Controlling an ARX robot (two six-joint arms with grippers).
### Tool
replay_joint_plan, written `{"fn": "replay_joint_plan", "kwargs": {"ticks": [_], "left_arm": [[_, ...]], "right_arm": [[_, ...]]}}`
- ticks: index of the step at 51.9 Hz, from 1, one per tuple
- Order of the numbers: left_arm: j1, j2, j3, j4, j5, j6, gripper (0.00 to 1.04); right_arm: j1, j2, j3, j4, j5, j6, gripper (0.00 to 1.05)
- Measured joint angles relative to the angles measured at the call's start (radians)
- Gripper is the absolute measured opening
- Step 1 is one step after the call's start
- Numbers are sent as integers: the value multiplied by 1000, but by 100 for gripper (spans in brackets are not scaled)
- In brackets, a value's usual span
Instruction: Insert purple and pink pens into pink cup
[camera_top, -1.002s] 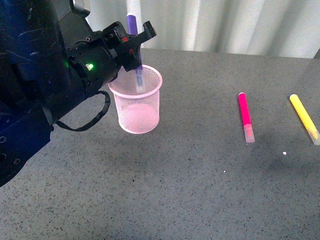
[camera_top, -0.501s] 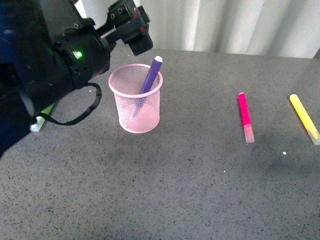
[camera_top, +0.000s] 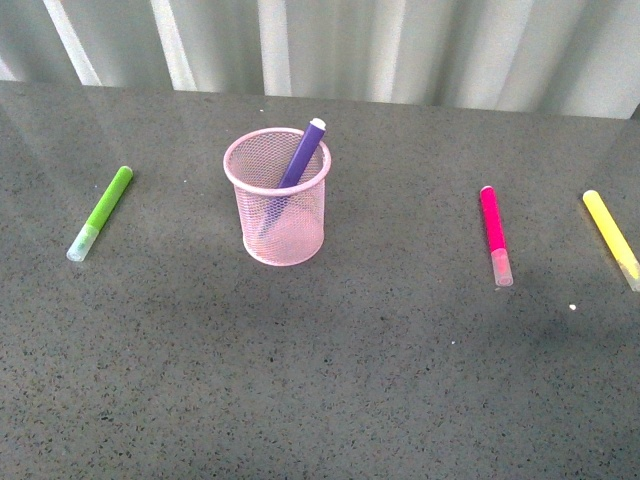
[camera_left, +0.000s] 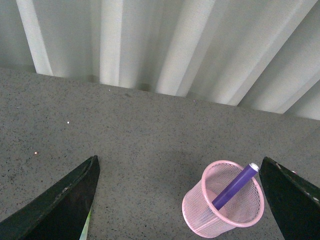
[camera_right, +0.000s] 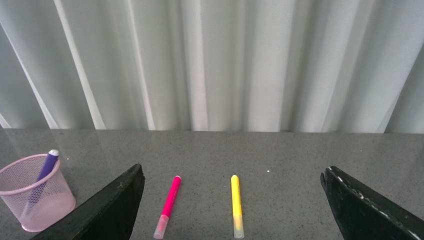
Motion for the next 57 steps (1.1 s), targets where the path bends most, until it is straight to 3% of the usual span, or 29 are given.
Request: {"fn": "replay_joint_plan", "kwargs": {"ticks": [3, 6, 9, 15, 27, 40, 47, 57], "left_arm": [[-2, 6, -3, 4, -10, 13, 98], [-11, 33, -97, 261, -153, 105, 82], [4, 4, -170, 386, -173, 151, 70], [43, -104, -268, 410, -150, 181, 43], [78, -238, -373, 373, -108, 192, 4], [168, -406, -452, 281, -25, 196, 4], [173, -446, -502, 305, -21, 197, 4], [174, -615, -521, 158, -20, 197, 4]], "right_arm": [[0, 0, 0, 0, 1, 0, 98], [0, 0, 0, 0, 1, 0, 98], [0, 0, 0, 0, 2, 0, 98], [0, 0, 0, 0, 1, 0, 98], [0, 0, 0, 0, 2, 0, 98], [0, 0, 0, 0, 1, 0, 98], [0, 0, 0, 0, 1, 0, 98], [0, 0, 0, 0, 1, 0, 98]]}}
